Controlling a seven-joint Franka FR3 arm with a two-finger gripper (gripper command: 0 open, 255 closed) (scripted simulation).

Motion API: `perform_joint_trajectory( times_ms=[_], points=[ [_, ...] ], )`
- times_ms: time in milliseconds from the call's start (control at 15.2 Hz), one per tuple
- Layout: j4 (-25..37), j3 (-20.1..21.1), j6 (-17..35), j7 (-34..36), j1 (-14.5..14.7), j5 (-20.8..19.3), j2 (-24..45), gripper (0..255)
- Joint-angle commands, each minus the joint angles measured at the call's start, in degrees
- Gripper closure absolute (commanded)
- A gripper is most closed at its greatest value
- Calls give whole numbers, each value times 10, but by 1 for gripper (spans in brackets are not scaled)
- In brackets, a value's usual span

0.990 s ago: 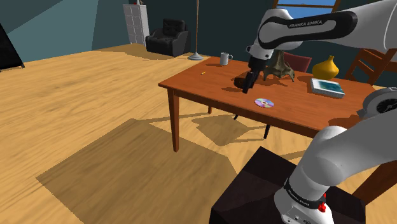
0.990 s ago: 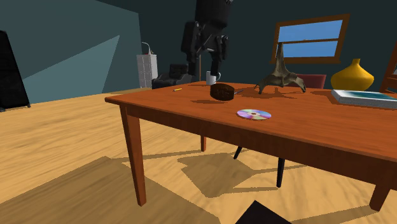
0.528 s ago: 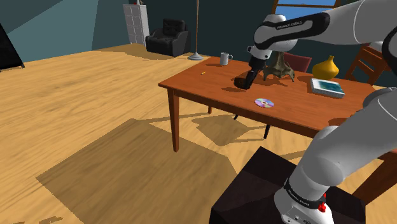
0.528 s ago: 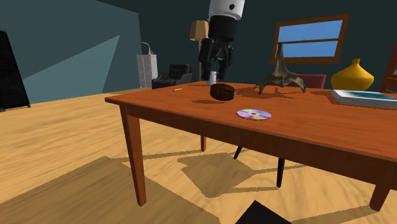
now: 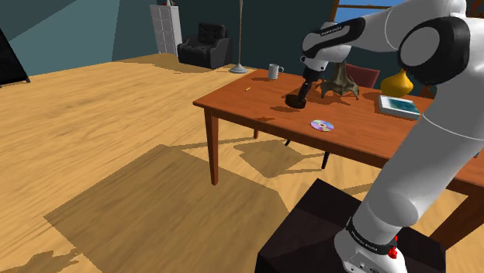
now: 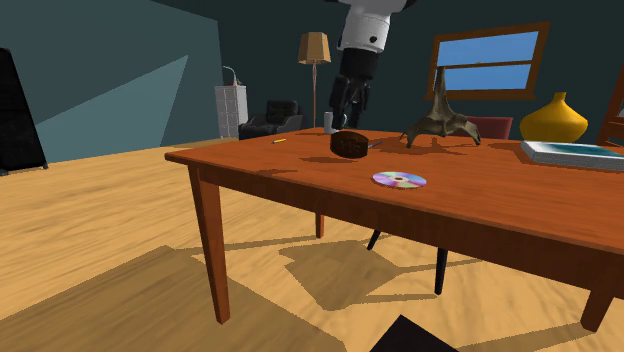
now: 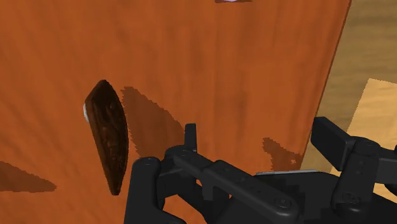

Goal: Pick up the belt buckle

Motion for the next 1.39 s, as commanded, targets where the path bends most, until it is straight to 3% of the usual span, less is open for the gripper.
perform_joint_trajectory(
  times_ms=[0, 264, 528, 1122, 1188, 1320],
  points=[
    [45, -16, -3, -47, -8, 37, 52, 0],
    [145, -27, -24, -125, -44, 113, 155, 0],
    [257, -17, -57, -177, -98, 175, 252, 0],
    [214, -10, -8, -194, -98, 188, 264, 0],
    [215, -9, -8, -194, -98, 188, 264, 255],
    [215, -9, -8, -194, -98, 188, 264, 255]
  ],
)
